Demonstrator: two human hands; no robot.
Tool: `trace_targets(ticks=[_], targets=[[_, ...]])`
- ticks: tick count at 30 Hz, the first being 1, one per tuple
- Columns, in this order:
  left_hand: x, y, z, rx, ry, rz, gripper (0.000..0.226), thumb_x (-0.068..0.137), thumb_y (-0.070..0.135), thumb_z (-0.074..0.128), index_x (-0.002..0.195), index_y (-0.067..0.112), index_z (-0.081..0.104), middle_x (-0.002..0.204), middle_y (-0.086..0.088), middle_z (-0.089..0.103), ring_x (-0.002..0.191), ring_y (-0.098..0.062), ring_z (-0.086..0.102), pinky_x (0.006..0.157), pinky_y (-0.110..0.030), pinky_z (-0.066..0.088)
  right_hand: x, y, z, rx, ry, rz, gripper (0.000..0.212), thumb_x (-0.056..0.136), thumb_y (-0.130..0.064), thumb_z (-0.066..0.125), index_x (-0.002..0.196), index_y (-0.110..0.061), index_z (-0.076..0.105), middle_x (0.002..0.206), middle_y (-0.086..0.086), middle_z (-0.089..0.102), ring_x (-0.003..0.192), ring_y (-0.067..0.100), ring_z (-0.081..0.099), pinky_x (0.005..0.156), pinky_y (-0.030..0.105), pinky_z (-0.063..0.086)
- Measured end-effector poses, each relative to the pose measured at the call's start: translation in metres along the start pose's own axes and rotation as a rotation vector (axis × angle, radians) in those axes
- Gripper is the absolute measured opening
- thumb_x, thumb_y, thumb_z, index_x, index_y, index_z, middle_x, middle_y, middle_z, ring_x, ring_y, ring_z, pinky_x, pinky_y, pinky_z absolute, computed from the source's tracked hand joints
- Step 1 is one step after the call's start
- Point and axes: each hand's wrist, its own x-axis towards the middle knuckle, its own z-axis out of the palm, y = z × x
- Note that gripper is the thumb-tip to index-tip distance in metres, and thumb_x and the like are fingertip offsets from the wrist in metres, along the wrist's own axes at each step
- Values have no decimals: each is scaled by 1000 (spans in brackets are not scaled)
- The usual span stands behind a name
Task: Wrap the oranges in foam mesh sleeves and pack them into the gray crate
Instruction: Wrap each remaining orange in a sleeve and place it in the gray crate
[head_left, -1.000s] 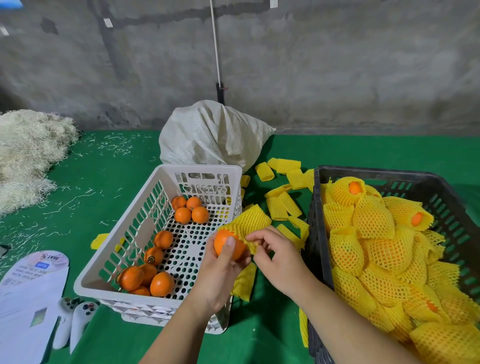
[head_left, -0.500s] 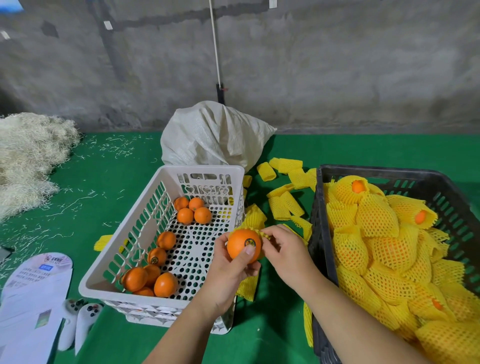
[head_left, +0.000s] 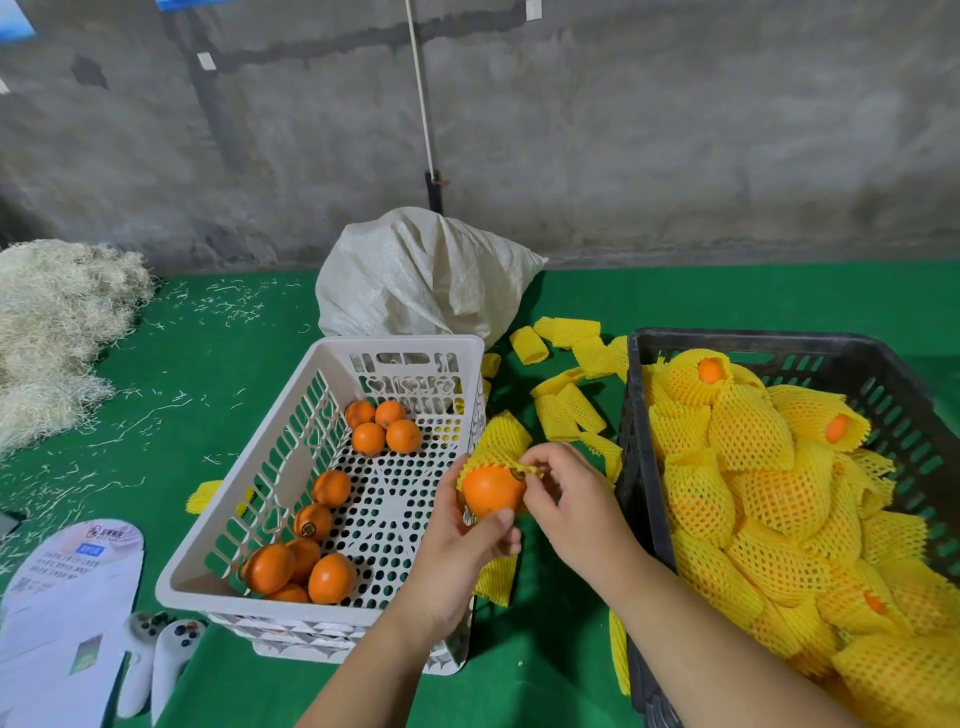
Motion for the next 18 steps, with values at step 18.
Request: trace_targets(ticks=[18], targets=[[4,1,8,1,191,82,84,71,63,91,143,53,48,140,-1,63,126,-23,67,104,-41,56,-5,-4,2,-24,-155,138,40,101,-30,59,137,-36,45,96,-17,60,81,1,61,63,15,44]])
